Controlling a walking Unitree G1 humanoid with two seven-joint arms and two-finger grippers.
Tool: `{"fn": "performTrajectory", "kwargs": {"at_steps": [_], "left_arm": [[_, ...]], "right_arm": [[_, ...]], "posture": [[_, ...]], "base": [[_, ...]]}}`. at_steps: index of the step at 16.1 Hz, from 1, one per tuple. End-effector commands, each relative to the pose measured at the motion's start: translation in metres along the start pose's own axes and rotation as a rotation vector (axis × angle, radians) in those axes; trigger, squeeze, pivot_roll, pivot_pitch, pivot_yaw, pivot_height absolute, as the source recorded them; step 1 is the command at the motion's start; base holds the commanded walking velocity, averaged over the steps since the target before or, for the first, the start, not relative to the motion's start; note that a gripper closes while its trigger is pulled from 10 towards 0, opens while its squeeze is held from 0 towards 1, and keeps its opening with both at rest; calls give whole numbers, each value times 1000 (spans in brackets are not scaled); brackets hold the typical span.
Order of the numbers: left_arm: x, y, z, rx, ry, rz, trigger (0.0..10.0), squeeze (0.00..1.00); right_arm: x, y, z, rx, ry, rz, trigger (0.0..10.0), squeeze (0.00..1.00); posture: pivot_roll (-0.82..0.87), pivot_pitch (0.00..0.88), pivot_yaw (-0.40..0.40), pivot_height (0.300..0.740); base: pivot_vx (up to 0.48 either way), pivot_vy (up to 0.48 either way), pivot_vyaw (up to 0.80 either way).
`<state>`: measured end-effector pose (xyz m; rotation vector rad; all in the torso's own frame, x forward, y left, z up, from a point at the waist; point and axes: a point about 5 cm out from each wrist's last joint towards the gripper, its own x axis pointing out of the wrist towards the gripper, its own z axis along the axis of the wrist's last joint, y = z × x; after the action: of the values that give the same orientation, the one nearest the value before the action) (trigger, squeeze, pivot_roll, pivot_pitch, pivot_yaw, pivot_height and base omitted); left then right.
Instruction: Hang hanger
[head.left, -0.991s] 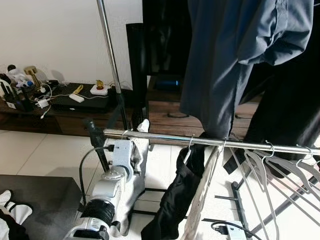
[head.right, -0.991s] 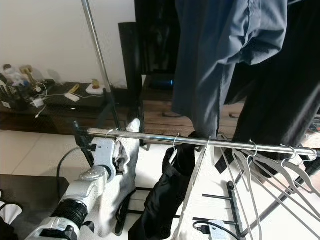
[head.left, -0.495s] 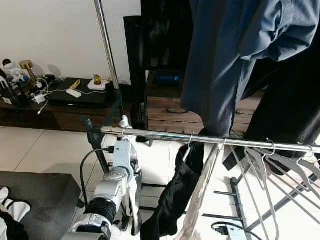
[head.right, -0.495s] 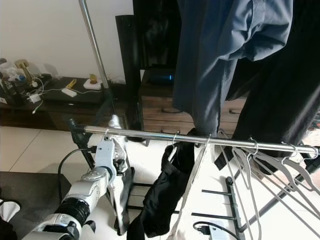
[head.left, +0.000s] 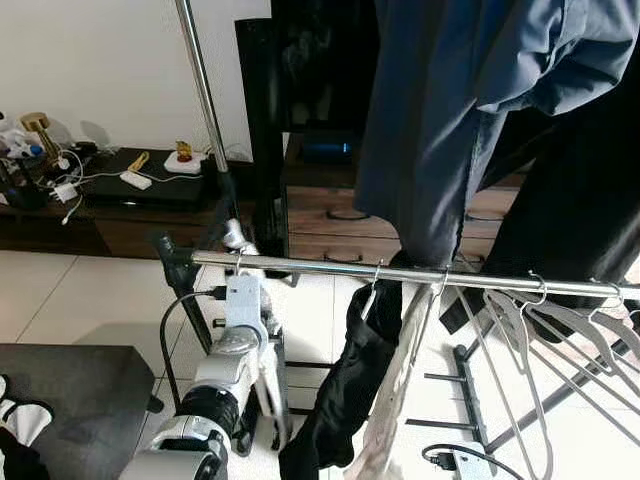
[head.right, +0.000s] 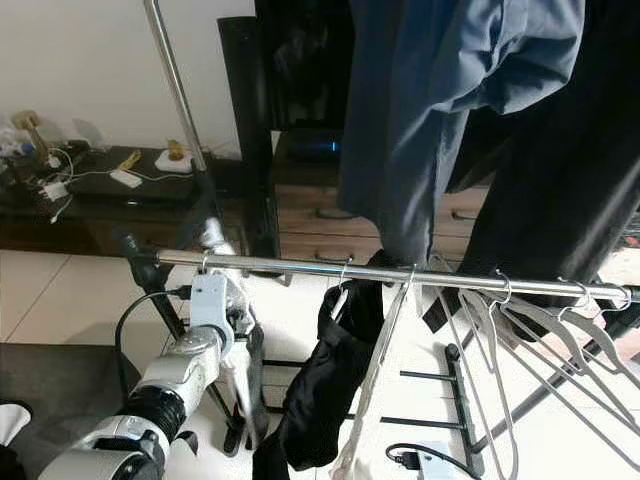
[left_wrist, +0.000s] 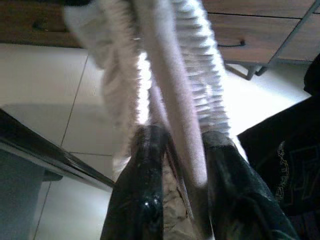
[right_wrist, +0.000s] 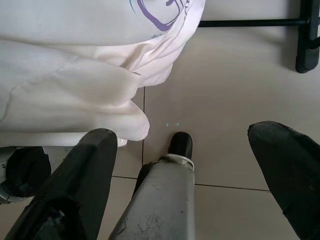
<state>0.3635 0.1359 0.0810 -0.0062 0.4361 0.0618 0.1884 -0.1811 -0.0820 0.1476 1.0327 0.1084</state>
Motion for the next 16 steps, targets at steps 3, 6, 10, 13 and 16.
{"fn": "performTrajectory", "kwargs": {"at_steps": [3, 6, 10, 13, 16], "left_arm": [[1, 2, 2, 9, -10, 22, 0, 0], [0, 3, 3, 41, -37, 23, 0, 0], [-6, 7, -3, 121, -79, -1, 0, 0], [-12, 11, -2, 135, -154, -19, 0, 0], [-20, 13, 0, 160, -206, -42, 0, 0]], "right_arm": [[-1, -3, -3, -4, 14, -7, 10000, 0], [-1, -3, -2, -4, 12, -6, 10000, 0], [0, -1, 0, -7, 8, -2, 10000, 0], [0, -1, 1, -9, 8, -1, 10000, 0], [0, -1, 1, -9, 7, -1, 10000, 0]], "posture": [[21, 99, -72, 740], [26, 93, -72, 740], [44, 86, -69, 740], [55, 81, -70, 740], [59, 77, -70, 740]], "base": [[0, 0, 0], [0, 0, 0], [0, 0, 0], [0, 0, 0], [0, 0, 0]]}}
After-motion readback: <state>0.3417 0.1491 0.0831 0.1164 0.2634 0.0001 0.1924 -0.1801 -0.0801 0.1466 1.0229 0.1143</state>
